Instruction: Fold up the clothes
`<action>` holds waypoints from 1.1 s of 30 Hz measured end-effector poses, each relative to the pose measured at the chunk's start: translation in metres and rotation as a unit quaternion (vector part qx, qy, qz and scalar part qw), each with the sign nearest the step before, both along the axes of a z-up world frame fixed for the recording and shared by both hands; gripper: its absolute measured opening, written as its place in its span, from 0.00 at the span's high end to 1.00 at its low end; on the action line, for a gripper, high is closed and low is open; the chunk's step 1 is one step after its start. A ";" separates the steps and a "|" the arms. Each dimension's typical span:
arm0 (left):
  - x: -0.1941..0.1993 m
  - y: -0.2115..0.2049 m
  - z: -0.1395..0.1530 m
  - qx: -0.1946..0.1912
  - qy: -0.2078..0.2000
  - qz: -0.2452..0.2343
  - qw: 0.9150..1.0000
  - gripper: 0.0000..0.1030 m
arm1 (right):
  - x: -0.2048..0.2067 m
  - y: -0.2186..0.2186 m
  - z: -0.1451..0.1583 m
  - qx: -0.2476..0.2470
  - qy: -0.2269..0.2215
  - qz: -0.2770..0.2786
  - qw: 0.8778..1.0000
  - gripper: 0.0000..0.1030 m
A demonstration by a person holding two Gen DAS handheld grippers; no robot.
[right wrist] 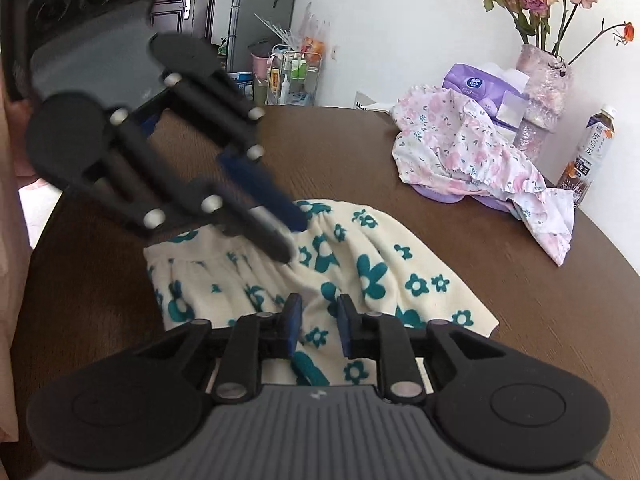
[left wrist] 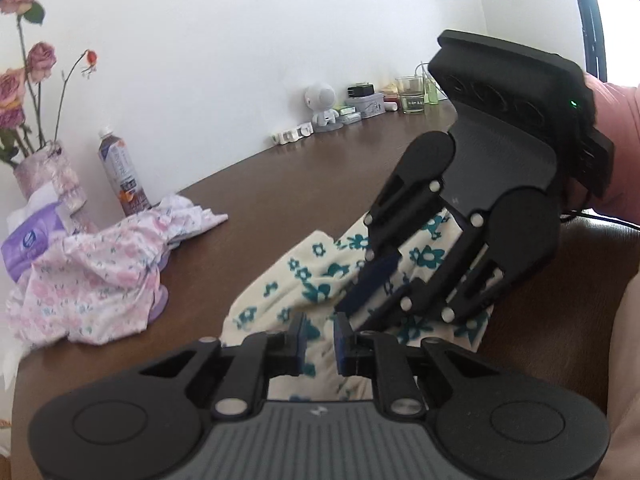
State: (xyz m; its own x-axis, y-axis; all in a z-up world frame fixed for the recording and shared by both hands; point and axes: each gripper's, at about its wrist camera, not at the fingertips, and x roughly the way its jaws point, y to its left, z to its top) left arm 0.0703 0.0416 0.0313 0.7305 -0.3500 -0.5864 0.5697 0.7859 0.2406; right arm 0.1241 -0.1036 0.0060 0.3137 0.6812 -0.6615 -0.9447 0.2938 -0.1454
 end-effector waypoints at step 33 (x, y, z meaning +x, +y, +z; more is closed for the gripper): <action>0.048 0.023 -0.018 0.014 0.037 -0.035 0.999 0.90 | 0.026 -0.006 0.010 -0.027 0.014 -0.016 0.999 0.92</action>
State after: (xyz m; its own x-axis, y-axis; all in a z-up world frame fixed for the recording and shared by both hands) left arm 0.1182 0.0643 0.0131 0.6590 -0.3818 -0.6480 0.6402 0.7369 0.2170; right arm 0.1501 -0.1097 0.0156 0.3147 0.6343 -0.7061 -0.9392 0.3158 -0.1348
